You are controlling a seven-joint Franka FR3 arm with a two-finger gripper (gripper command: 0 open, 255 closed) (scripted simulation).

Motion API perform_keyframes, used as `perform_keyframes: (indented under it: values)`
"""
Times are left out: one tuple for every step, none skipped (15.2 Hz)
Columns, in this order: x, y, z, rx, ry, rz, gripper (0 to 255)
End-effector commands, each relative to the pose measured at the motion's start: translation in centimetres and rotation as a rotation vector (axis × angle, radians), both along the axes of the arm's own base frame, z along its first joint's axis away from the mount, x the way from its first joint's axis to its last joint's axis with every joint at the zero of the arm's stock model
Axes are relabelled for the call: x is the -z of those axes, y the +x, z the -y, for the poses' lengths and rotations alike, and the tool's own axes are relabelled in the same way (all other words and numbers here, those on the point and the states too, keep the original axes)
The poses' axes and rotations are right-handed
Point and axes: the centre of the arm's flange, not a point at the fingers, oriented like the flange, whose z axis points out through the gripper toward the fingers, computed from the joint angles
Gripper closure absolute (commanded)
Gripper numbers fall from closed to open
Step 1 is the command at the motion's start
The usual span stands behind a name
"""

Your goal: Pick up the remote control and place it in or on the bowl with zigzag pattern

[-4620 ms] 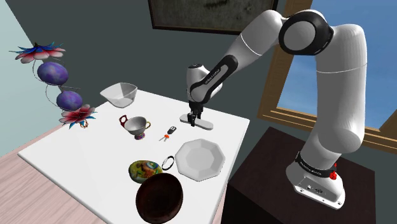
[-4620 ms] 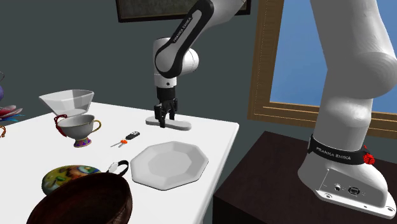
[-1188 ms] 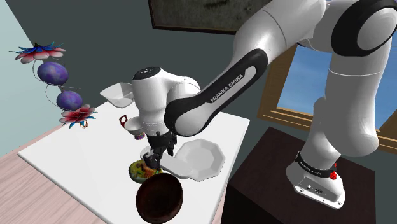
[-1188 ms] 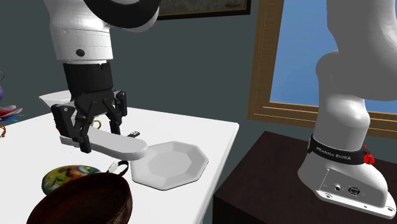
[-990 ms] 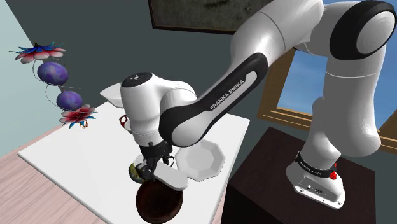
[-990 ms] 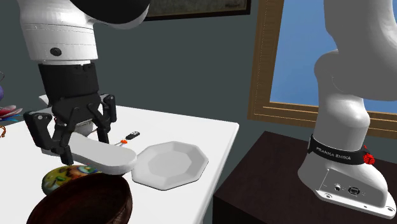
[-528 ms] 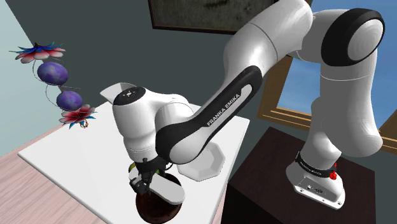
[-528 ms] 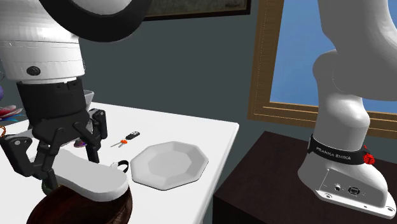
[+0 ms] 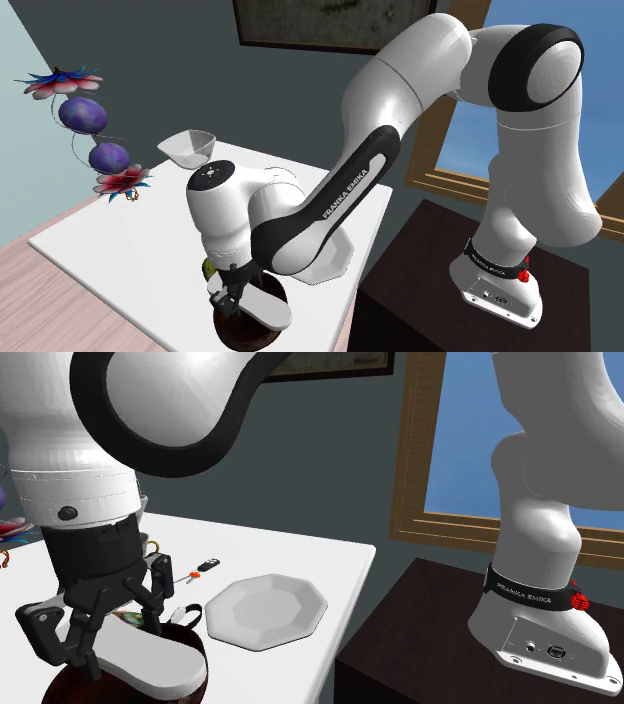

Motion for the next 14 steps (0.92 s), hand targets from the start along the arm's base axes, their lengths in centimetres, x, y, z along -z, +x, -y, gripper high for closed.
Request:
perform_keyframes:
  values:
    - [1.33, -0.02, 0.02, 0.000, 0.000, 0.001, 255]
    - [1.34, -0.03, 0.02, 0.000, 0.000, 0.001, 255]
    - [1.33, -0.02, 0.02, 0.000, 0.000, 0.001, 255]
    - [1.33, -0.02, 0.02, 0.000, 0.000, 0.001, 255]
    - [1.33, -0.02, 0.02, 0.000, 0.000, 0.001, 255]
    - [1.33, -0.02, 0.02, 0.000, 0.000, 0.001, 255]
    - [1.33, -0.02, 0.02, 0.000, 0.000, 0.001, 255]
    - [1.33, -0.02, 0.02, 0.000, 0.000, 0.001, 255]
    - [1.33, -0.02, 0.02, 0.000, 0.000, 0.001, 255]
    - [1.33, -0.03, 0.01, 0.000, 0.000, 0.001, 0]
    - [1.34, -0.03, 0.03, 0.000, 0.000, 0.001, 0]
    - [1.34, -0.03, 0.03, 0.000, 0.000, 0.001, 0]
    - [1.34, -0.03, 0.02, 0.000, 0.000, 0.001, 0]
    - [1.34, -0.03, 0.02, 0.000, 0.000, 0.001, 0]
